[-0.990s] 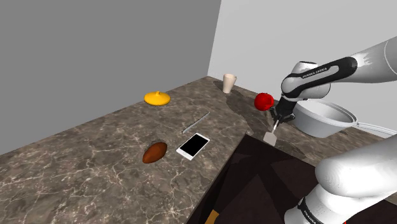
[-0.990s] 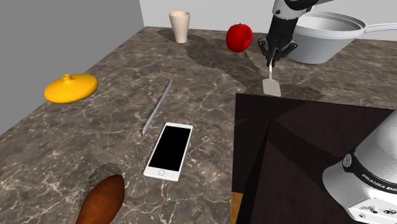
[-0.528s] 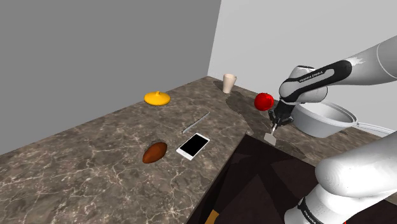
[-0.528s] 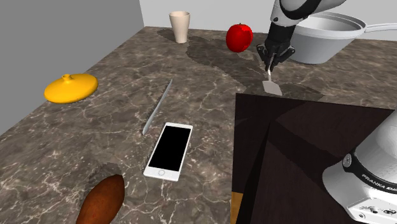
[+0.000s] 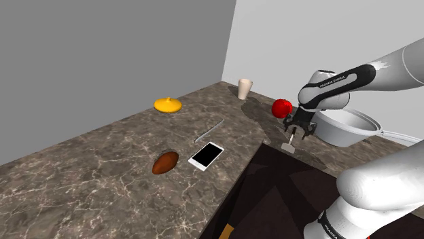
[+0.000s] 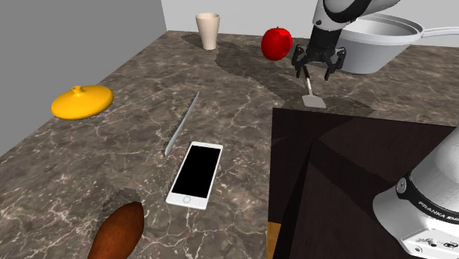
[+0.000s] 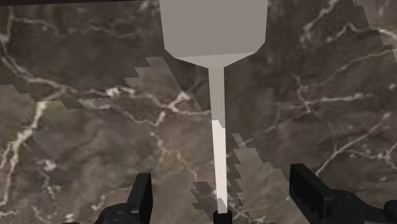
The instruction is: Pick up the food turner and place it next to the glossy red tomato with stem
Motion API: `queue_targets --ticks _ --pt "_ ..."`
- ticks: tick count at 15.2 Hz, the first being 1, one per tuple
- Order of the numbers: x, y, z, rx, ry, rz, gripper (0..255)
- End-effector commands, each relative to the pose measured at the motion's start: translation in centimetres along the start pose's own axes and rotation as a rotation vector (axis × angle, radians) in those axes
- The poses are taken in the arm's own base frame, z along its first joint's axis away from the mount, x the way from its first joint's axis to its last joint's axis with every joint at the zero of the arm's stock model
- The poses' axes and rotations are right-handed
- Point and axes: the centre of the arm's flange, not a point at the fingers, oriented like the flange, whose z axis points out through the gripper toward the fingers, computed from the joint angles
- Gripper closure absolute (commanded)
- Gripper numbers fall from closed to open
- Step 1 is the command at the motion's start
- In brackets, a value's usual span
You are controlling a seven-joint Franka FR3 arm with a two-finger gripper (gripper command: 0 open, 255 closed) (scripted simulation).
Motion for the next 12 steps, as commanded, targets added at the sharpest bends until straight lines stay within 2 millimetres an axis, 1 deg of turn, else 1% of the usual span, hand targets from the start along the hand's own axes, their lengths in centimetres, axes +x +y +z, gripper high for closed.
queue_targets --ticks 1,4,5,12 --pt "0.0 0.0 0.0 0.0 0.0 0.0 0" --pt "0.0 0.0 -4.0 0.0 0.0 0.0 0" --pt "0.0 0.0 -5.0 0.0 0.0 0.0 0" --pt "0.0 0.0 -5.0 0.0 0.0 0.0 0"
